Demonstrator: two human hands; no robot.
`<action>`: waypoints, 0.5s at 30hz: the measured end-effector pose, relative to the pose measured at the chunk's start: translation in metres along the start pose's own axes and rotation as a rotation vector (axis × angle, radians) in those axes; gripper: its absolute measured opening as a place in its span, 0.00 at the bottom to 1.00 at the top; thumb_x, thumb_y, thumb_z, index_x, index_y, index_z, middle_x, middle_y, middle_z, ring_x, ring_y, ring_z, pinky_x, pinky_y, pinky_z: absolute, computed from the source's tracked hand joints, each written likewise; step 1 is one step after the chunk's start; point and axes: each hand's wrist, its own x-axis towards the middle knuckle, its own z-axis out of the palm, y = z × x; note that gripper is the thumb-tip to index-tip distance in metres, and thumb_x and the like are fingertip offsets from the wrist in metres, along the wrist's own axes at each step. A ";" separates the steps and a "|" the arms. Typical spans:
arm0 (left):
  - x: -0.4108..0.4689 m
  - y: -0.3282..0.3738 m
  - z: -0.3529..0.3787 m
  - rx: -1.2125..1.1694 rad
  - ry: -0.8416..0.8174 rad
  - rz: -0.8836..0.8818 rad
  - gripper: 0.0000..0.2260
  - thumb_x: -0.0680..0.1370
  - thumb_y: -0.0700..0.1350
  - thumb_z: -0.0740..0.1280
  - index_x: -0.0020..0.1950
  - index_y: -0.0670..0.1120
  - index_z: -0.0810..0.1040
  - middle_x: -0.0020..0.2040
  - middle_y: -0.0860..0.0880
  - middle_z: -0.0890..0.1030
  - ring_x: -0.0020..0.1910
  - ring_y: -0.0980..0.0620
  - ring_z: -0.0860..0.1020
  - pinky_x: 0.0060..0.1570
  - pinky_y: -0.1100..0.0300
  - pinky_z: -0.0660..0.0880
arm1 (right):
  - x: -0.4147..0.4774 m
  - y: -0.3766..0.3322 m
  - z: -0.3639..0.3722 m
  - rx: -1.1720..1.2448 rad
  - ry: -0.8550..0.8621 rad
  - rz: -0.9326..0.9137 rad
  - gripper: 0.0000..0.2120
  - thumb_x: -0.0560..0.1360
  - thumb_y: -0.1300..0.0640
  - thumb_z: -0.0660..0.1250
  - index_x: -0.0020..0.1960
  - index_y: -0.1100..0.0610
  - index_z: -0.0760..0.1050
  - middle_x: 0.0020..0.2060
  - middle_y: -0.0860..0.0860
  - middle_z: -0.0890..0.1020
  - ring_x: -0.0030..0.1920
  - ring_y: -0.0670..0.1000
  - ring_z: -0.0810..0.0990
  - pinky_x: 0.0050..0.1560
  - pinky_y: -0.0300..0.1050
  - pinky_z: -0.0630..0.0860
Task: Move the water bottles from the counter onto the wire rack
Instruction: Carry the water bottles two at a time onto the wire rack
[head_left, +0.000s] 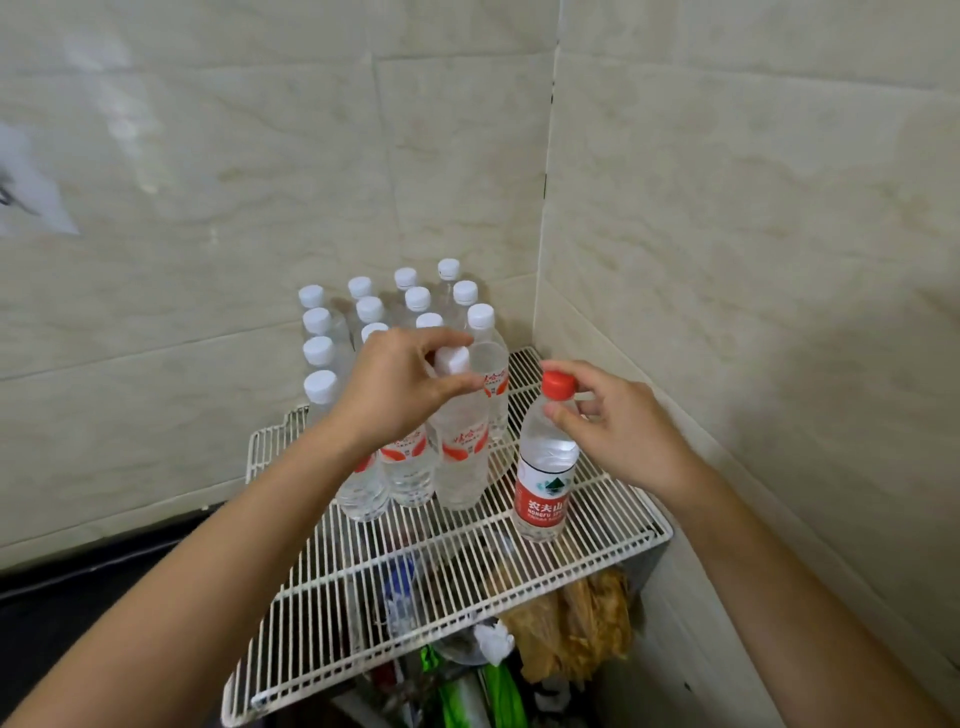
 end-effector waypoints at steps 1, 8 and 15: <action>0.006 -0.002 -0.001 0.033 -0.013 0.005 0.24 0.70 0.55 0.78 0.64 0.50 0.82 0.46 0.51 0.86 0.43 0.59 0.79 0.43 0.67 0.72 | 0.000 -0.002 0.001 -0.013 0.010 -0.001 0.22 0.78 0.47 0.69 0.71 0.37 0.70 0.57 0.40 0.80 0.56 0.49 0.82 0.60 0.51 0.78; 0.018 -0.027 0.013 0.176 -0.105 -0.010 0.24 0.73 0.56 0.76 0.66 0.49 0.78 0.55 0.47 0.84 0.53 0.48 0.81 0.53 0.51 0.78 | 0.005 -0.010 0.003 -0.051 0.067 -0.002 0.21 0.79 0.46 0.69 0.71 0.42 0.72 0.55 0.41 0.81 0.55 0.47 0.81 0.59 0.47 0.75; 0.020 -0.040 0.009 0.118 -0.080 -0.041 0.23 0.71 0.48 0.79 0.65 0.45 0.80 0.54 0.49 0.84 0.48 0.56 0.77 0.49 0.65 0.70 | 0.045 -0.017 0.015 -0.048 0.028 -0.096 0.22 0.79 0.50 0.69 0.72 0.47 0.70 0.58 0.46 0.82 0.54 0.47 0.79 0.58 0.46 0.74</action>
